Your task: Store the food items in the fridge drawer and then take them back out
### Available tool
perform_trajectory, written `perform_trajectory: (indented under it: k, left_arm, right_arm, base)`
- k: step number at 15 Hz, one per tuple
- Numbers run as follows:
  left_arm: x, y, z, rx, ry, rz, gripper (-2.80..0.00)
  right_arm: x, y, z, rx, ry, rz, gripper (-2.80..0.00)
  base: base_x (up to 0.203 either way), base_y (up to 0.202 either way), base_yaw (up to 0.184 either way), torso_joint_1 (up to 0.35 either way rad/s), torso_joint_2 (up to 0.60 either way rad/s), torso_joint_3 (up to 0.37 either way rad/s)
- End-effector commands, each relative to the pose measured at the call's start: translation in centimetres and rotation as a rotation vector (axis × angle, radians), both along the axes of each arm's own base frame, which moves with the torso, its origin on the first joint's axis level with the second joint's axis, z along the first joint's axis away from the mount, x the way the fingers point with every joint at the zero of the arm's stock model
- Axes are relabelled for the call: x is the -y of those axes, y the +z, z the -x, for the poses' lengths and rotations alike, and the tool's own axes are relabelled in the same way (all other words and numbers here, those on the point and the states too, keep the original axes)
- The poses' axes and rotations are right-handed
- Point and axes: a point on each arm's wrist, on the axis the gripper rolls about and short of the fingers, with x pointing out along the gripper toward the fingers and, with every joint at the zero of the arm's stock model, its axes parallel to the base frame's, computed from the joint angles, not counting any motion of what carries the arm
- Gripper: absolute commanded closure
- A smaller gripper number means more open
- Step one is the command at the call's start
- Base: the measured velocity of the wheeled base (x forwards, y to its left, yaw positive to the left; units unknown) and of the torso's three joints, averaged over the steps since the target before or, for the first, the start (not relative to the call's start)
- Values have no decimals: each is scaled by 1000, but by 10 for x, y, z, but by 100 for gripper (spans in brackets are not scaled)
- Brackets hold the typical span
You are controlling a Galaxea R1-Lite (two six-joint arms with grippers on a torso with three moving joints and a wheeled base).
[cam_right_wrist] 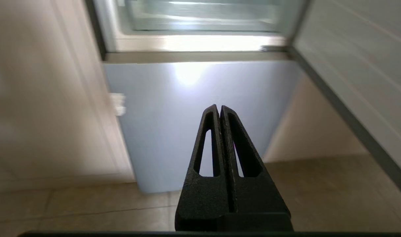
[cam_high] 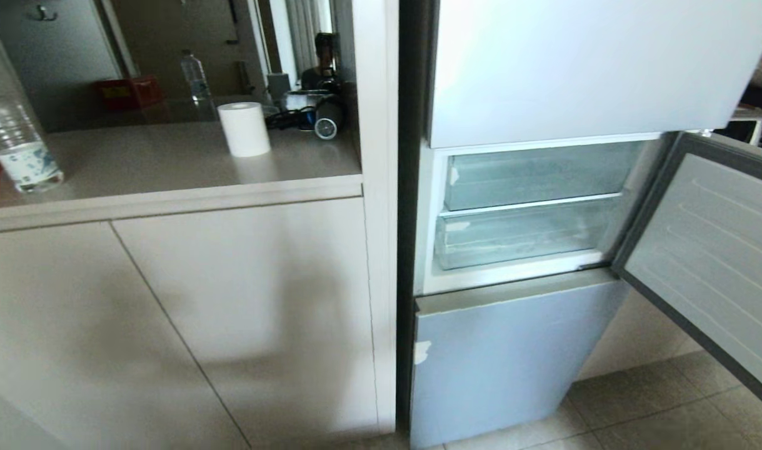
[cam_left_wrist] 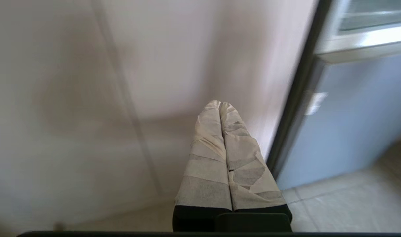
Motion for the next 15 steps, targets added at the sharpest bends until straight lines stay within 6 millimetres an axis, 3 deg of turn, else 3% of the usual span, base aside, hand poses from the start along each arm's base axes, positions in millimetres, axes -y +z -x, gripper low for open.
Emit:
perform_trajectory:
  k: [1, 7, 13, 15]
  left_arm:
    - [0, 0, 0, -1, 0, 0, 0]
    - [0, 0, 0, -2, 0, 0, 0]
    - [0, 0, 0, -2, 0, 0, 0]
    - [0, 0, 0, -2, 0, 0, 0]
  right_arm:
    - [0, 0, 0, -1, 1, 0, 0]
    - [0, 0, 0, 0, 3, 0, 0]
    - [0, 1, 0, 7, 8, 46, 0]
    - [0, 26, 5, 59, 13, 22, 0]
  base:
    - [1, -7, 176, -1, 2, 2]
    - [0, -8, 164, 3, 1, 4]
    - [0, -1, 12, 0, 0, 1]
    - [0, 0, 0, 0, 0, 0]
